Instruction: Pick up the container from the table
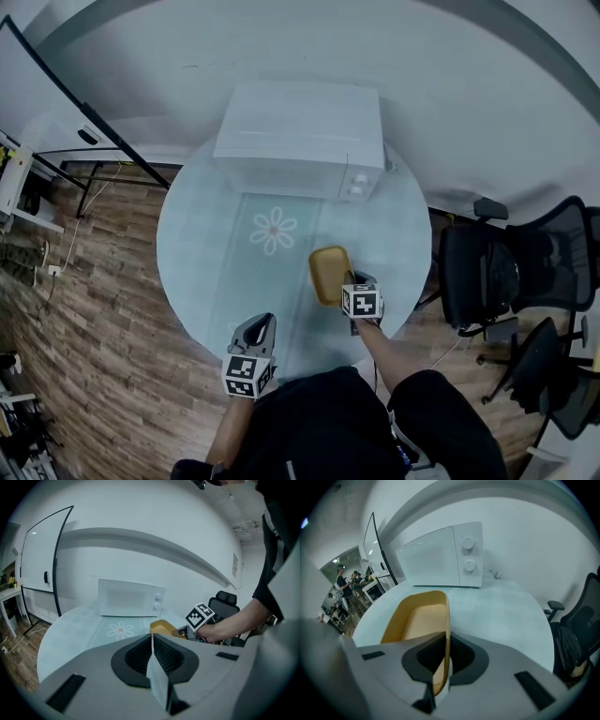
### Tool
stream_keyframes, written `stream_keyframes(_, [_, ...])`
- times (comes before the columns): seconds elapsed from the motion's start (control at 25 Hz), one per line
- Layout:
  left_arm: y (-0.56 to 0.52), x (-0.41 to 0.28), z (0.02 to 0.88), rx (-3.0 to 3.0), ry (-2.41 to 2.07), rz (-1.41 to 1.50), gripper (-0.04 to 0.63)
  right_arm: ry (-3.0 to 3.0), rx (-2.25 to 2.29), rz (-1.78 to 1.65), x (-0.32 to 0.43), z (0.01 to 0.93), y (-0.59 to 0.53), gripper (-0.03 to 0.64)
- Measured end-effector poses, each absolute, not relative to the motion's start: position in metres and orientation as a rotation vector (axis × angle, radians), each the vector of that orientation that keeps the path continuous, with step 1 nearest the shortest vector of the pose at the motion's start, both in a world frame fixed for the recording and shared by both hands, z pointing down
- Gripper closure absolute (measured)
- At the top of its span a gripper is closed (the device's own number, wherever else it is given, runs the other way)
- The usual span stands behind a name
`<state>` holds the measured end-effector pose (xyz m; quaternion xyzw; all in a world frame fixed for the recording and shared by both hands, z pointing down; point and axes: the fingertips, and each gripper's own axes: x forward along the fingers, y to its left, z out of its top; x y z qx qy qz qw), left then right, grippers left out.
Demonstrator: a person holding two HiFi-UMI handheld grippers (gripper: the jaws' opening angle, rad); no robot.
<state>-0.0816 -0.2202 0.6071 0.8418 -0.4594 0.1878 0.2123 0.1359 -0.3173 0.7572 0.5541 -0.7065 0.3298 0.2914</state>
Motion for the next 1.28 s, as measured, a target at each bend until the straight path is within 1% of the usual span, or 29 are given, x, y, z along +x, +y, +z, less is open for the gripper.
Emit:
stream_keyframes(0.64, [-0.168,-0.069,0.609,2.423,-1.173,0.49,0.569,-2.02,1.541,0.88,0.104,0.692,-0.243,0.591])
stream_keyframes(1.28, [-0.116,-0.06,0.606,2.475,-1.121,0.47,0.569,-2.083,1.553,0.863,0.086,0.666,-0.177,0.591])
